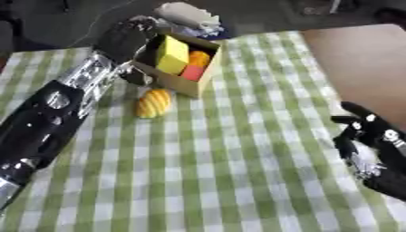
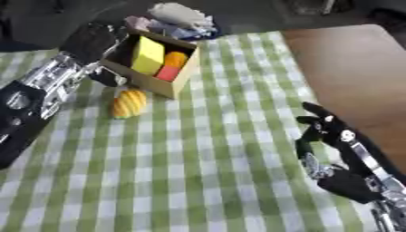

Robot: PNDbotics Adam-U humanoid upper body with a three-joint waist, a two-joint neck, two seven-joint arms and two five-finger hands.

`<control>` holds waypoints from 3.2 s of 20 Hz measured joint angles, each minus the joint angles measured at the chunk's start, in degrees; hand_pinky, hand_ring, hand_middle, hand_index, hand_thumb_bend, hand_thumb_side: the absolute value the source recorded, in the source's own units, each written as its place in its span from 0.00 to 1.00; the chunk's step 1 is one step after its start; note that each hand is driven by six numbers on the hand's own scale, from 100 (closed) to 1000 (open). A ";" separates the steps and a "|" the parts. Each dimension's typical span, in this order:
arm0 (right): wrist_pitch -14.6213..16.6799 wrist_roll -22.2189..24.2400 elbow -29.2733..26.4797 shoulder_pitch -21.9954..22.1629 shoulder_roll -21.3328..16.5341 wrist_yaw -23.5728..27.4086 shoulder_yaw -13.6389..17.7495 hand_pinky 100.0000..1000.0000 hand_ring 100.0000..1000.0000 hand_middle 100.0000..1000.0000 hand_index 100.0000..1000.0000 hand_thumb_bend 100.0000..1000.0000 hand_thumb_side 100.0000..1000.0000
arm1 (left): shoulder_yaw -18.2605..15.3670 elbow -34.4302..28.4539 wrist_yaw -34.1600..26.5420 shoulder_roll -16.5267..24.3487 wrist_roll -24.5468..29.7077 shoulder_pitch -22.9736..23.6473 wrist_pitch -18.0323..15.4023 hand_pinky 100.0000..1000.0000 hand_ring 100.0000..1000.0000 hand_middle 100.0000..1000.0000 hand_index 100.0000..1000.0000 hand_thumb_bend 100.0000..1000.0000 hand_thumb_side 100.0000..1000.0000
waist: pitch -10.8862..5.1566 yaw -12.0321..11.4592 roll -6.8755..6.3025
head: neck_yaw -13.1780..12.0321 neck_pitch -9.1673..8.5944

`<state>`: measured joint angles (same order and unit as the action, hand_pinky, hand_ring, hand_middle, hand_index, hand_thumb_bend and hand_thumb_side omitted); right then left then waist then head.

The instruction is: Pick up objects on the table and place them in the box.

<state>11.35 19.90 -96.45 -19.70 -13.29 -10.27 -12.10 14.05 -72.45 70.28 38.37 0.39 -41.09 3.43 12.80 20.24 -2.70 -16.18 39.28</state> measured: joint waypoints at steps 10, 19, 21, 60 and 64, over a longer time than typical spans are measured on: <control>-0.01 -0.01 0.01 -0.02 0.00 0.02 0.00 0.67 0.90 0.42 0.98 0.00 0.41 | -1.04 -3.80 -2.19 2.26 -0.12 1.43 0.53 0.74 0.68 0.76 0.86 0.33 0.18 | 0.00 0.01 0.00 | 0.49 -0.10; 0.01 -0.11 0.02 -0.01 -0.03 0.01 0.07 0.67 0.90 0.42 0.98 0.00 0.41 | -1.57 -16.74 -22.71 9.76 24.67 6.60 -5.62 0.69 0.58 0.65 0.79 0.24 0.23 | 0.00 -1.22 -0.02 | 1.68 -0.10; 0.05 -0.17 0.02 -0.01 -0.04 0.01 0.08 0.67 0.90 0.42 0.98 0.00 0.41 | -1.63 -19.02 -25.01 10.70 29.61 7.58 -5.64 0.69 0.57 0.63 0.79 0.28 0.24 | 0.00 -1.34 -0.02 | 1.75 -0.10; 0.07 -0.40 0.02 -0.02 -0.04 -0.01 0.09 0.67 0.90 0.42 0.98 0.00 0.41 | 2.11 -1.12 -20.08 0.21 25.09 5.75 -4.28 0.61 0.46 0.51 0.63 0.04 0.17 | 0.00 -1.24 0.00 | 1.94 -0.09; 0.06 -0.41 0.02 -0.02 -0.04 -0.01 0.09 0.67 0.90 0.42 0.98 0.00 0.41 | 2.32 -3.62 -22.56 0.23 20.87 6.36 -4.20 0.57 0.36 0.39 0.52 0.00 0.15 | 0.00 -1.26 0.00 | 2.00 -0.09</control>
<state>11.42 19.49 -96.43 -19.72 -13.33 -10.28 -12.01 16.37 -76.07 47.72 38.60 21.26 -34.73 -0.77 12.80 18.98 -2.70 -14.18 39.19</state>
